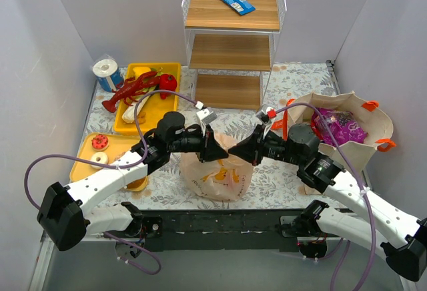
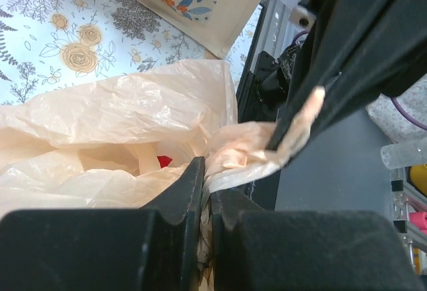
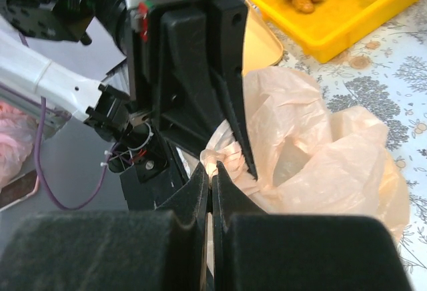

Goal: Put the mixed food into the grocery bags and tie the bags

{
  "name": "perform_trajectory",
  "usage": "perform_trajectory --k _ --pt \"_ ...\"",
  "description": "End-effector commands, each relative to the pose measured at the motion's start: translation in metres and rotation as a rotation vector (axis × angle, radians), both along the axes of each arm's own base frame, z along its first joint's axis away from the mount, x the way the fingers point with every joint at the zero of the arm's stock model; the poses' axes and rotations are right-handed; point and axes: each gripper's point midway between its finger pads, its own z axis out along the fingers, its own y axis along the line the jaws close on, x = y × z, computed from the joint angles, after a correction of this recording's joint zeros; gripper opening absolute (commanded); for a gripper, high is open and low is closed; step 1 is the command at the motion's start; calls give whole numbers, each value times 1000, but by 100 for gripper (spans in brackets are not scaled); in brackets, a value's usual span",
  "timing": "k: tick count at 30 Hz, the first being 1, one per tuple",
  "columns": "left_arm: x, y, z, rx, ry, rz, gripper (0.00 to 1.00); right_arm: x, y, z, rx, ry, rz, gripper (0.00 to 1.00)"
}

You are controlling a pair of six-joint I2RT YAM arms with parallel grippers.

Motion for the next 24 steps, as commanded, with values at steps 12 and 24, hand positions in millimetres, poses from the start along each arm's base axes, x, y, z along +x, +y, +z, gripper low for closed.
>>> perform_trajectory --k 12,24 --pt "-15 13 -9 22 50 -52 31 -25 3 -52 -22 8 -4 1" --pt "-32 7 -9 -13 122 -162 38 -26 10 -58 -36 5 25 1"
